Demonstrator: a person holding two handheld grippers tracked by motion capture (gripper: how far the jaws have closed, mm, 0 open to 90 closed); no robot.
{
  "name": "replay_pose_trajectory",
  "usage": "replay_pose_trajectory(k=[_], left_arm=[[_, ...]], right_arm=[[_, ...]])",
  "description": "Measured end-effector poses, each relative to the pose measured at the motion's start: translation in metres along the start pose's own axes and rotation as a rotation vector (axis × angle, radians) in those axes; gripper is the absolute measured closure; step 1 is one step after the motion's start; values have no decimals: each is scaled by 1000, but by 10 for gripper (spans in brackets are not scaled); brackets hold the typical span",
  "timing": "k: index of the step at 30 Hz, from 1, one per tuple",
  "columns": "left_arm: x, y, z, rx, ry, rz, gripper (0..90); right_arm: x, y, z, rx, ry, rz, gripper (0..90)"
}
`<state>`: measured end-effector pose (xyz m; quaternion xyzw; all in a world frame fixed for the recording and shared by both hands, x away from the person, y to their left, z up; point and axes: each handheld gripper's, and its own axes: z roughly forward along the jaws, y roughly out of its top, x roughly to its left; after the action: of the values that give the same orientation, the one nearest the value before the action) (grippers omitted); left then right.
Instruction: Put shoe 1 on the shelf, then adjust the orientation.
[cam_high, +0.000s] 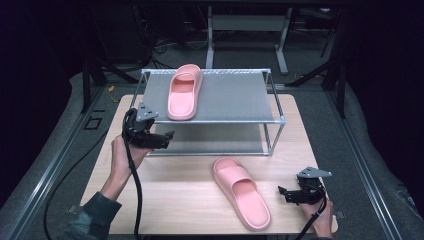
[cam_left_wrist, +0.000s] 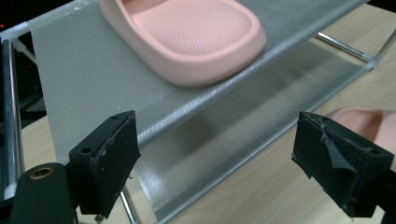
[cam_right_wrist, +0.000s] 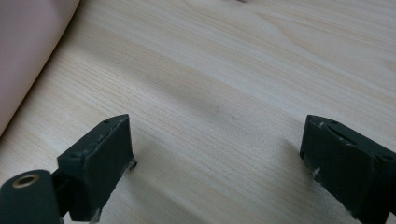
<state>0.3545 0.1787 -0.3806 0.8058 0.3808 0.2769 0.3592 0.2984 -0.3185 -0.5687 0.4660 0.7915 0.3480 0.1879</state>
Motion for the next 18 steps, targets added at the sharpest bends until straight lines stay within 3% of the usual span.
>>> replay_pose_trajectory(k=[7,18], left_arm=[[-2,-33,1,31,10,-3,131],[-1,-88,14,90,6,-73,65]], right_arm=[[0,0,0,0,-2,0,87],[0,0,0,2,-6,-2,87]])
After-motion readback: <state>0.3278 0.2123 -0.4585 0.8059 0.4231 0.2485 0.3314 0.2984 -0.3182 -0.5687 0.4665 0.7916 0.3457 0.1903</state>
